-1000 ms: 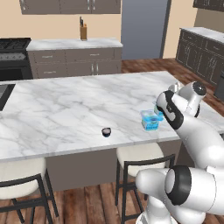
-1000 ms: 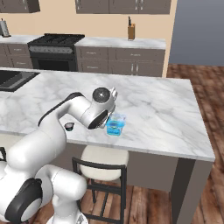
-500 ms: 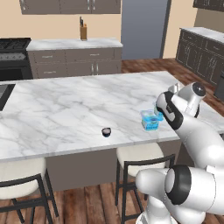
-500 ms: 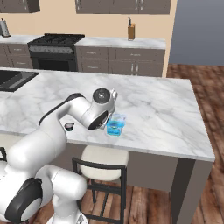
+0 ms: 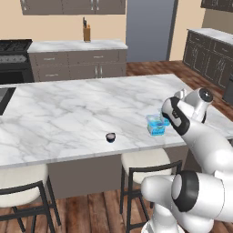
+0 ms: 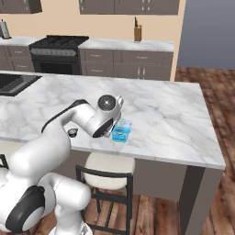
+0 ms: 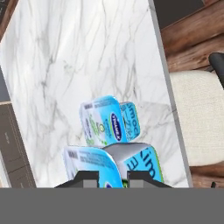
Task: Stack the yogurt containers by placing the smaller containers on top of the larger containers.
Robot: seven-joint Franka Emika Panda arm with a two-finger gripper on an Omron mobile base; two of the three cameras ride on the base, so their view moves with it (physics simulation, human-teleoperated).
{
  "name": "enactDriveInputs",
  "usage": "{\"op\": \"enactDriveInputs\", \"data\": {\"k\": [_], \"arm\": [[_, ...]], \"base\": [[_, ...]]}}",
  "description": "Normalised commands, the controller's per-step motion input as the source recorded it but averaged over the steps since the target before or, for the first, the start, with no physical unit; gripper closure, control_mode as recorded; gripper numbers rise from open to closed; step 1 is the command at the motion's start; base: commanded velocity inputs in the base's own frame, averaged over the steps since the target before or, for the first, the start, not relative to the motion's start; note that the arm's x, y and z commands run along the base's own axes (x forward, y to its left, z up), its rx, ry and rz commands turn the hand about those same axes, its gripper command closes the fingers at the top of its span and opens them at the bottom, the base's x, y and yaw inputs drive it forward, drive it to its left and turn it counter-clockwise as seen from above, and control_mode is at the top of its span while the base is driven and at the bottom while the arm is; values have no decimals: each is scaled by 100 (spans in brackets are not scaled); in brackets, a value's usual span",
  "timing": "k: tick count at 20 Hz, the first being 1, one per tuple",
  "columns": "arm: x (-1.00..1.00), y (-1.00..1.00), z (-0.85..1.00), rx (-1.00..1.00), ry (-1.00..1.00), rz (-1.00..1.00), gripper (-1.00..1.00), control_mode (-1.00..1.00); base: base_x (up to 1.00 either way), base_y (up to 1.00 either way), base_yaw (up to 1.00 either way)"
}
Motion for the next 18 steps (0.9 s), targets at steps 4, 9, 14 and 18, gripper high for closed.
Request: {"op": "enactDriveInputs", "data": {"k": [4,9,14,18], "arm": [[4,0,-10,0,0,0,100,-100],[4,0,-9,0,0,0,100,-100],[3,0,-7,0,0,0,100,-100],[4,0,-6,0,0,0,100,-100]], "base": [[0,0,0],[0,0,0],[0,0,0],[0,0,0]]}}
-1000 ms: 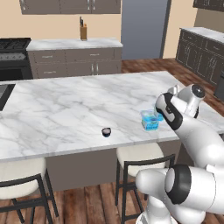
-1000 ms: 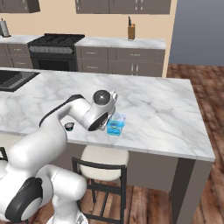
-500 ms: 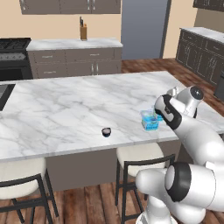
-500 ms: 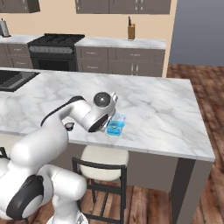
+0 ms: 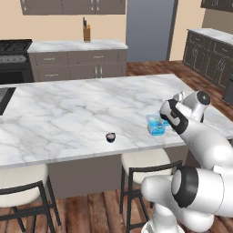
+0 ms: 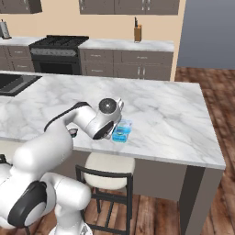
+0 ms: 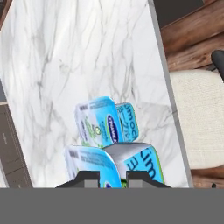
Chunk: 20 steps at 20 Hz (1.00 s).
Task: Stack the yogurt containers by placing the smaller containers on top of the larger containers.
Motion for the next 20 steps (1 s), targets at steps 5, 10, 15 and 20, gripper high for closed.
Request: {"op": "enactDriveInputs", "data": {"k": [5,10,15,20], "arm": [[7,0,-6,0,0,0,100,-100],[8,0,-6,0,0,0,100,-100],[10,0,-8,0,0,0,100,-100],[14,0,-11,0,0,0,100,-100]], "base": [[0,0,0],[0,0,0],[0,0,0],[0,0,0]]}}
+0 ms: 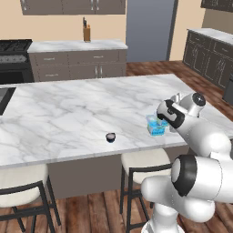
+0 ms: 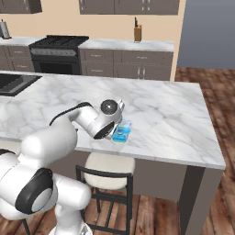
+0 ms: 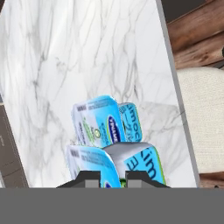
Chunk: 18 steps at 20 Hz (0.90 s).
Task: Stack the yogurt containers by placing the smaller containers on top of the larger containers.
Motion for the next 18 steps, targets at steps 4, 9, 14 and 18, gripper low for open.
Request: {"op": "enactDriveInputs", "data": {"k": [4,9,14,18], "arm": [[18,0,-5,0,-1,0,100,-100],[20,0,-1,0,-4,-1,100,-100],[18,0,-1,0,-4,-1,100,-100],[16,0,-5,0,-3,-1,100,-100]], "base": [[0,0,0],[0,0,0],[0,0,0],[0,0,0]]}}
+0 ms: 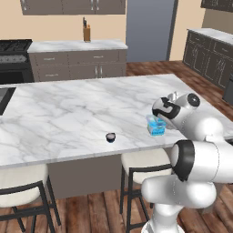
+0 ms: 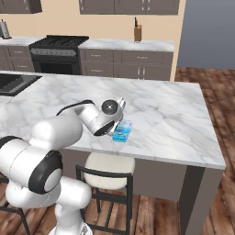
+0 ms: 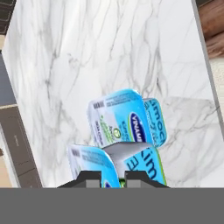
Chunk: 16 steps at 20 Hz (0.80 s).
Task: Stack the yogurt containers by placing the smaller containers on top of the larger containers.
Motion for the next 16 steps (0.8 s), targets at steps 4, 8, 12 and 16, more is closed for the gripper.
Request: {"op": "enactDriveInputs", "data": {"k": [4,8,12,16], "arm": [[11,-1,-8,0,-1,0,100,-100],[1,-3,-8,0,0,0,100,-100],[0,-8,-7,-1,0,0,100,-100],[0,-7,-6,-1,0,0,100,-100]], "base": [[0,0,0],[0,0,0],[0,0,0],[0,0,0]]}}
